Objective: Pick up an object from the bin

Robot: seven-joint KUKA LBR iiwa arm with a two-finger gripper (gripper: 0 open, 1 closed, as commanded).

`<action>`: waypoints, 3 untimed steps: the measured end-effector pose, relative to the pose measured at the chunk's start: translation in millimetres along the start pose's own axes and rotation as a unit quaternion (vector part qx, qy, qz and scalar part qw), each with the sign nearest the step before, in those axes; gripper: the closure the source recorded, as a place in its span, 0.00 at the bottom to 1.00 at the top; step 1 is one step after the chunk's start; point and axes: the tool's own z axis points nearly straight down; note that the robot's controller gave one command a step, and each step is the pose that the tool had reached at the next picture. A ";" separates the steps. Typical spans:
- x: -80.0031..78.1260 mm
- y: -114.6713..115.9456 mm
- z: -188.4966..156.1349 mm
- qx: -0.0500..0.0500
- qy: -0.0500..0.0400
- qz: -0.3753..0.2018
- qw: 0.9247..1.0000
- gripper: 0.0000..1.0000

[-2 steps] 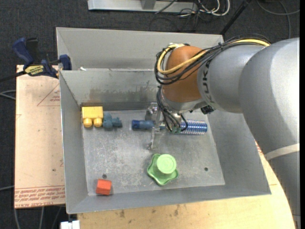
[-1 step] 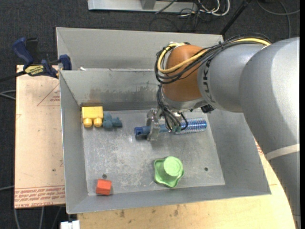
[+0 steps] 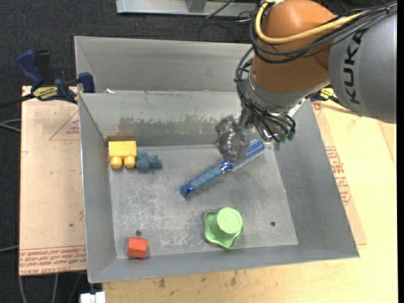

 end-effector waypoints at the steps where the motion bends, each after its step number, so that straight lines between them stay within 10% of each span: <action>1: 0.9 0.2 3.8 -0.001 0.003 0.000 1.000 0.00; 2: 25.0 7.4 102.5 -0.003 0.009 -0.024 1.000 0.00; 3: -16.8 3.8 197.1 -0.002 0.005 -0.058 0.998 0.00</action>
Offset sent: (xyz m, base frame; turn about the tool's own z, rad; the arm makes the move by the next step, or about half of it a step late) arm 0.0000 0.0000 0.0000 0.0000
